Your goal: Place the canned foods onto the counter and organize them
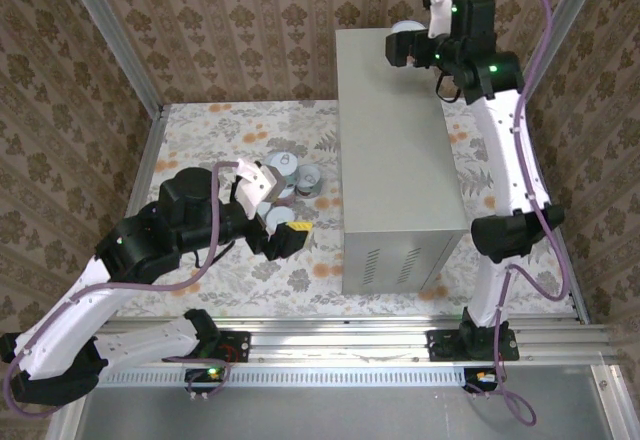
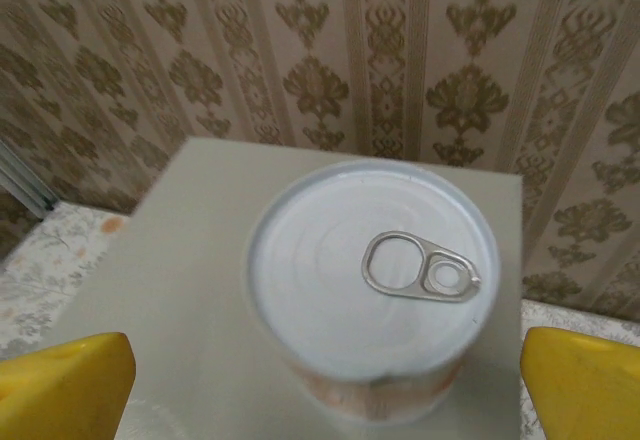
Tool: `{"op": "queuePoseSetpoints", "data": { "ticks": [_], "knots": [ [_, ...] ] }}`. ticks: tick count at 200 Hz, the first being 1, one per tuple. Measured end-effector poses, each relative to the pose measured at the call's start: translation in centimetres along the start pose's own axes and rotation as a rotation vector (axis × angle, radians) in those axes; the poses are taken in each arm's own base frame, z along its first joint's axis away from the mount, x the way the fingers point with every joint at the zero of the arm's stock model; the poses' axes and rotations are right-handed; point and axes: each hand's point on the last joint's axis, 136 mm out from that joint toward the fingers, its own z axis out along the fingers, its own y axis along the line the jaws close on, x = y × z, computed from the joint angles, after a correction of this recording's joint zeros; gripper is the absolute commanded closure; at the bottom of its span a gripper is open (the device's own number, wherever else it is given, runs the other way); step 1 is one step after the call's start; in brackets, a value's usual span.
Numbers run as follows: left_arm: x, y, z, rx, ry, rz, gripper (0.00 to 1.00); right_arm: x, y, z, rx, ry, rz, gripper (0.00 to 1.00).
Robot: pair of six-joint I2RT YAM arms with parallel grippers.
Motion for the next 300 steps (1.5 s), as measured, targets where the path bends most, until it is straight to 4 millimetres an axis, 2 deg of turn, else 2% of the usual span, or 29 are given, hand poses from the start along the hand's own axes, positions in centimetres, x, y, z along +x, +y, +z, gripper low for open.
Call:
{"op": "queuePoseSetpoints", "data": {
  "ticks": [27,42,61,81,116,136,165,199,217,240,268,300],
  "knots": [
    [0.0,0.6,0.0,-0.037,-0.002,0.000,0.00,-2.6,1.0,-5.7,-0.021,-0.068,0.014,0.00],
    [-0.1,1.3,0.0,-0.073,-0.003,-0.001,0.00,-3.2,1.5,-8.6,-0.038,-0.086,0.023,0.00],
    [-0.1,2.4,-0.1,-0.134,-0.006,-0.010,0.00,-3.0,2.6,-11.7,-0.080,-0.073,0.041,0.00],
    [0.1,4.2,-0.3,-0.222,-0.006,-0.035,0.00,-1.4,4.7,-14.0,-0.126,-0.023,0.034,0.00],
    [0.8,8.0,-0.7,-0.372,0.010,-0.120,0.00,4.2,11.6,-16.1,-0.252,0.137,-0.067,0.00],
    [1.6,9.9,-0.3,-0.436,0.033,-0.179,0.00,7.2,15.0,-17.0,-0.305,0.214,-0.146,0.00],
    [4.3,12.4,1.2,-0.502,0.113,-0.259,0.00,10.7,18.6,-18.1,-0.349,0.294,-0.254,0.00],
    [7.4,14.9,3.3,-0.555,0.221,-0.327,0.00,12.9,22.0,-19.8,-0.402,0.317,-0.350,0.00],
    [8.9,16.0,4.3,-0.571,0.265,-0.356,0.00,14.0,23.0,-20.4,-0.419,0.328,-0.388,0.00],
    [10.9,17.4,5.7,-0.574,0.310,-0.397,0.00,15.4,23.4,-20.8,-0.420,0.341,-0.411,0.00],
    [13.3,19.6,7.7,-0.578,0.359,-0.454,0.00,17.0,23.1,-21.0,-0.414,0.351,-0.407,0.00],
    [15.9,21.7,10.2,-0.567,0.419,-0.495,0.00,17.7,22.2,-22.3,-0.424,0.323,-0.376,0.00]
  ]
}}
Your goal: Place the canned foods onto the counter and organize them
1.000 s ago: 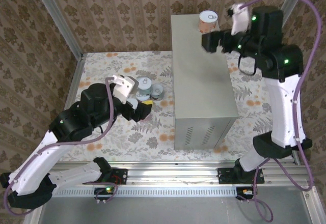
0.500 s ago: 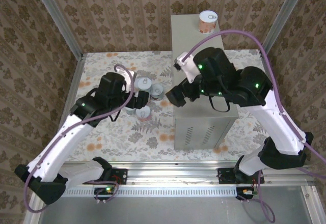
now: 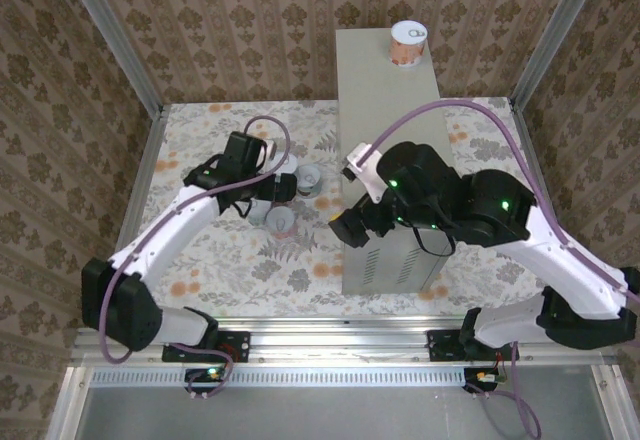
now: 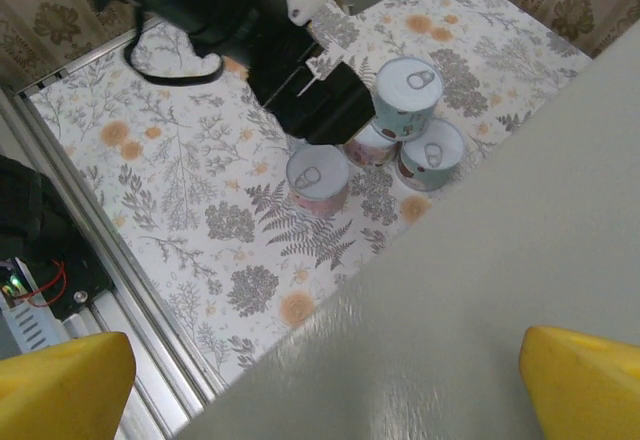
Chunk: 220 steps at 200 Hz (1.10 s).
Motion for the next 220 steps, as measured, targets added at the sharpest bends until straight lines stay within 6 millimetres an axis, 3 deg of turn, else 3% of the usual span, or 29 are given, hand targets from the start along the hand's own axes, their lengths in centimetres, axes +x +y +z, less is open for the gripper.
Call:
{"op": "queuePoseSetpoints", "data": {
  "ticks": [38,72,158,220],
  "knots": [
    [0.5,0.3,3.9,0.004,0.064,0.011,0.00,0.3,-0.2,-1.6,-0.011,-0.050,0.030,0.00],
    [-0.1,0.6,6.2,-0.004,0.077,0.009,0.01,1.0,-0.1,-1.2,-0.013,-0.033,0.030,0.00],
    [-2.9,0.8,9.8,-0.027,0.047,0.024,0.05,1.0,-0.1,-2.3,-0.026,-0.072,0.042,0.00],
    [-3.2,1.4,10.6,-0.062,0.043,0.033,0.21,0.9,0.1,-2.2,-0.031,-0.080,0.041,0.00]
  ]
}}
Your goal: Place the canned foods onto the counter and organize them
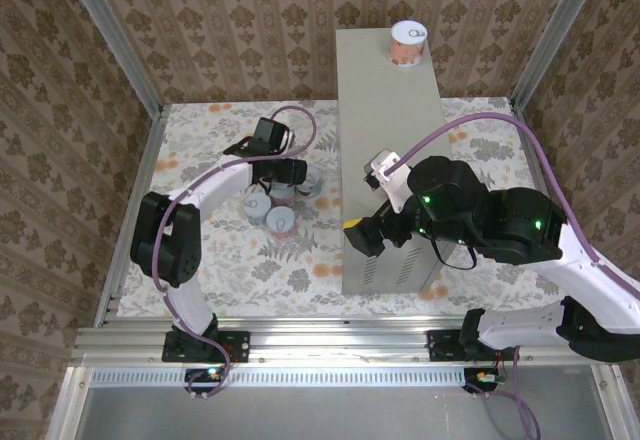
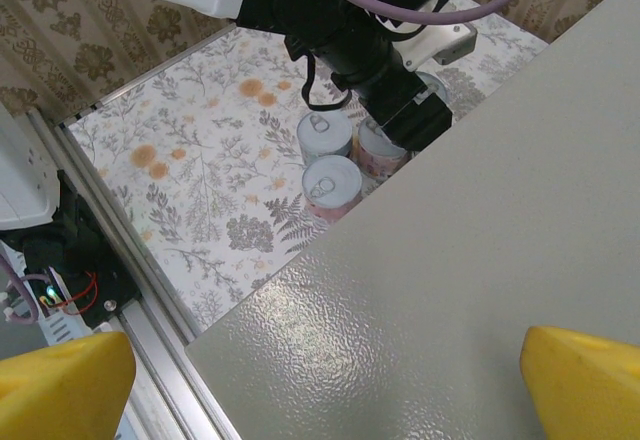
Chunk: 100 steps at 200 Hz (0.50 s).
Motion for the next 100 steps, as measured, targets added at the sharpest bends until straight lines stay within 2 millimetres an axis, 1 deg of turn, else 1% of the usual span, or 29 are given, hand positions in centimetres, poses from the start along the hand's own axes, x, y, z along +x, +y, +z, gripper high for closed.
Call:
{"op": "queuePoseSetpoints", "data": {
  "ticks": [36,52,71,100],
  "knots": [
    [0.0,0.4,-0.3,-0.023,-0.002,0.005,0.25,0.0,0.1,0.2,-0.002,-0.003,-0.001,0.00],
    [-0.1,0.6,-0.9,-0.032,-0.005,0.007,0.25,-0.1,0.1,0.2,-0.003,-0.006,0.000,0.00],
    [-0.6,0.7,-2.8,-0.039,-0.027,0.017,0.26,-0.1,0.2,0.2,-0.006,-0.008,-0.003,0.00],
    [-1.6,1.0,-7.2,-0.049,-0.090,0.032,0.27,-0.1,0.6,0.1,-0.016,-0.008,-0.010,0.00]
  ]
}}
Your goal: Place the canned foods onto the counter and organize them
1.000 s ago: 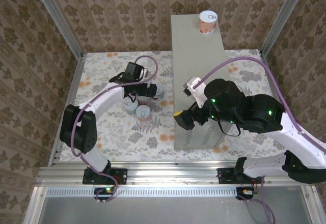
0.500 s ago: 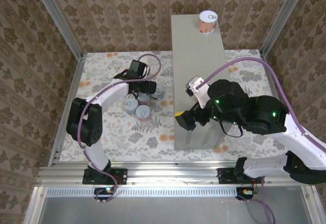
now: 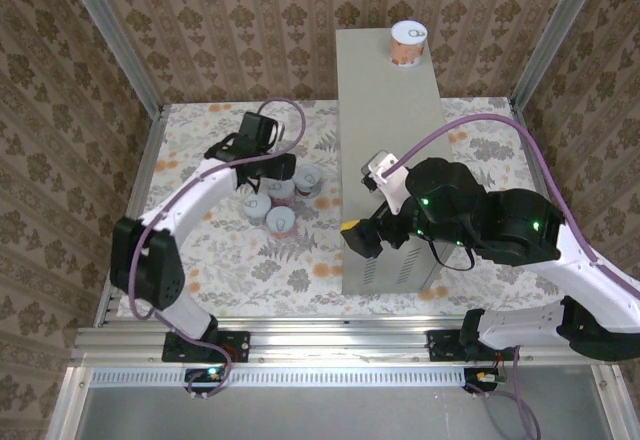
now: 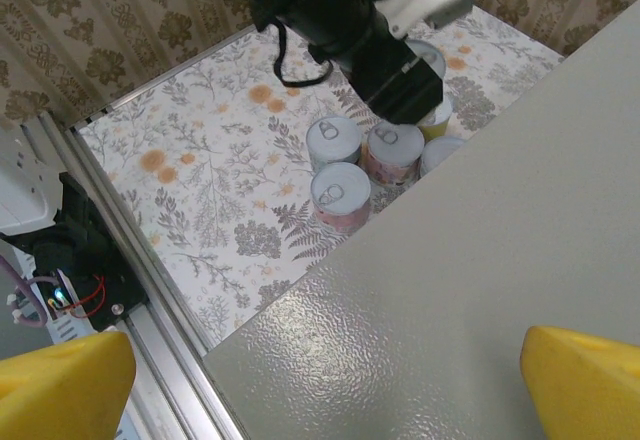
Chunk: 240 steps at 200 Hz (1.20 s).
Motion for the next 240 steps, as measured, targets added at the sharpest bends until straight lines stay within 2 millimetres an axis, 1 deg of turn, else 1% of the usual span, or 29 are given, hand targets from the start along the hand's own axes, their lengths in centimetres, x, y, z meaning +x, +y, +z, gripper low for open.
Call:
{"op": "queuePoseSetpoints", "data": {
  "ticks": [43,77,80,91,92,105,122,150,171,191,217,240],
  "knots": [
    [-0.9,0.2,-6.7,0.025,-0.064,0.028,0.26,-0.2,0.6,0.0,-0.017,-0.011,-0.025,0.00],
    [-1.9,-1.0,-12.8,0.101,-0.125,0.063,0.26,-0.5,0.8,-0.1,-0.024,-0.024,-0.029,0.00],
    [-2.1,-1.2,-13.6,0.111,-0.136,0.070,0.26,-0.5,0.8,-0.1,-0.024,-0.024,-0.029,0.00],
    [-2.5,-2.0,-15.5,0.137,-0.162,0.092,0.26,-0.6,0.8,0.0,-0.024,-0.024,-0.029,0.00],
    [-2.6,-2.1,-16.0,0.144,-0.168,0.097,0.26,-0.6,0.8,-0.1,-0.024,-0.025,-0.029,0.00],
    [-3.1,-3.5,-18.5,0.191,-0.201,0.130,0.26,-0.6,0.9,0.0,-0.021,-0.023,-0.030,0.00],
    [-3.7,-5.8,-22.0,0.273,-0.244,0.186,0.26,-0.6,0.7,0.2,-0.006,-0.023,-0.034,0.00],
    [-3.8,-9.0,-26.2,0.381,-0.282,0.274,0.26,-0.7,0.4,0.1,0.031,-0.030,-0.044,0.00],
    [-3.6,-10.6,-28.2,0.433,-0.292,0.325,0.26,-0.8,0.1,0.0,0.059,-0.038,-0.051,0.00],
    [-3.8,-11.9,-29.1,0.462,-0.297,0.361,0.26,-0.9,-0.5,-0.7,0.091,-0.057,-0.051,0.00],
    [-4.3,-13.5,-29.1,0.481,-0.283,0.401,0.26,-1.1,-1.7,-2.5,0.135,-0.099,-0.037,0.00],
    [-4.9,-15.2,-28.8,0.498,-0.273,0.442,0.26,-0.3,-3.0,-4.2,0.168,-0.125,-0.027,0.00]
  ]
}}
